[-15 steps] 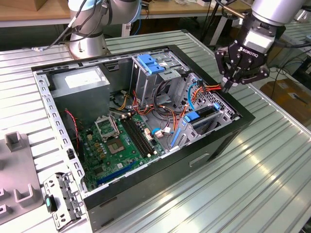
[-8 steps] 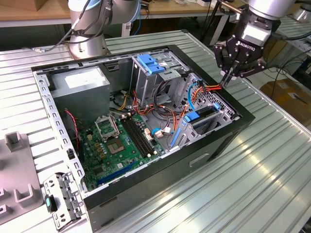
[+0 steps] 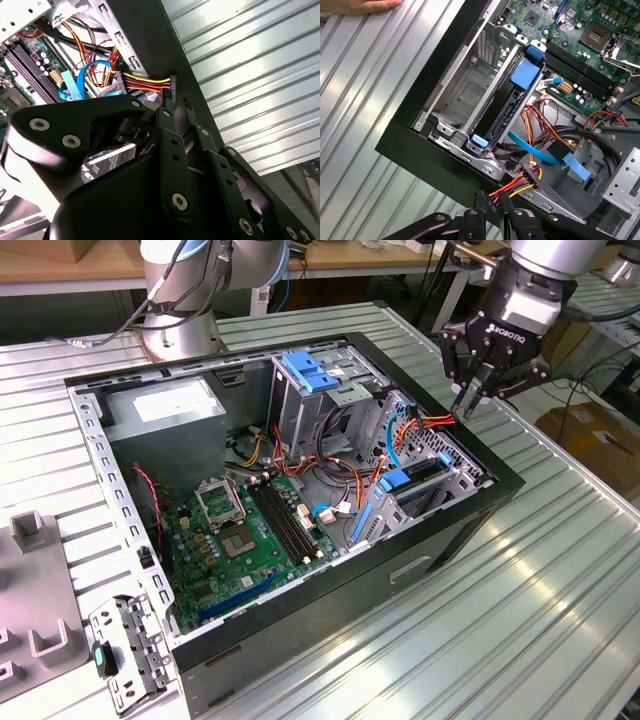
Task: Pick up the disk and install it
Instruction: 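Insert the first disk wire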
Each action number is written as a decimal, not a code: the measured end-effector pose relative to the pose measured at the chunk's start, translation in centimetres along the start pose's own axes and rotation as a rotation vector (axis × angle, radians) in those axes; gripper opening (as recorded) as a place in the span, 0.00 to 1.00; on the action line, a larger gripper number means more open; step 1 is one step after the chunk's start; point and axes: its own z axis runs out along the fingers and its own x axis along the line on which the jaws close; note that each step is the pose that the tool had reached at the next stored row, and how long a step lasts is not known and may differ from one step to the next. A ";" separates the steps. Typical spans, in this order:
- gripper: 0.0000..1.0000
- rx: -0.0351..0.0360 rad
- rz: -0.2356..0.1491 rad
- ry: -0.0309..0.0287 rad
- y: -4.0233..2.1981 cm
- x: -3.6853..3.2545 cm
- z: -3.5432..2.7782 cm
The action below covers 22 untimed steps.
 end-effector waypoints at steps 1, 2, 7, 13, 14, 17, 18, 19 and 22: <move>0.25 0.0005 -0.020 0.0002 0.00 0.00 0.02; 0.25 0.0009 -0.037 0.0005 -0.01 0.00 0.03; 0.25 0.0047 -0.184 0.0025 -0.01 0.00 0.24; 0.25 0.0083 -0.320 0.0041 -0.01 -0.01 0.54; 0.25 0.0087 -0.337 0.0045 -0.02 -0.01 0.59; 0.25 0.0100 -0.385 0.0051 -0.02 -0.01 0.78; 0.25 0.0103 -0.397 0.0053 -0.03 -0.01 0.84; 0.25 0.0107 -0.412 0.0055 -0.03 -0.01 0.93; 0.25 0.0119 -0.450 0.0062 -0.03 -0.02 1.16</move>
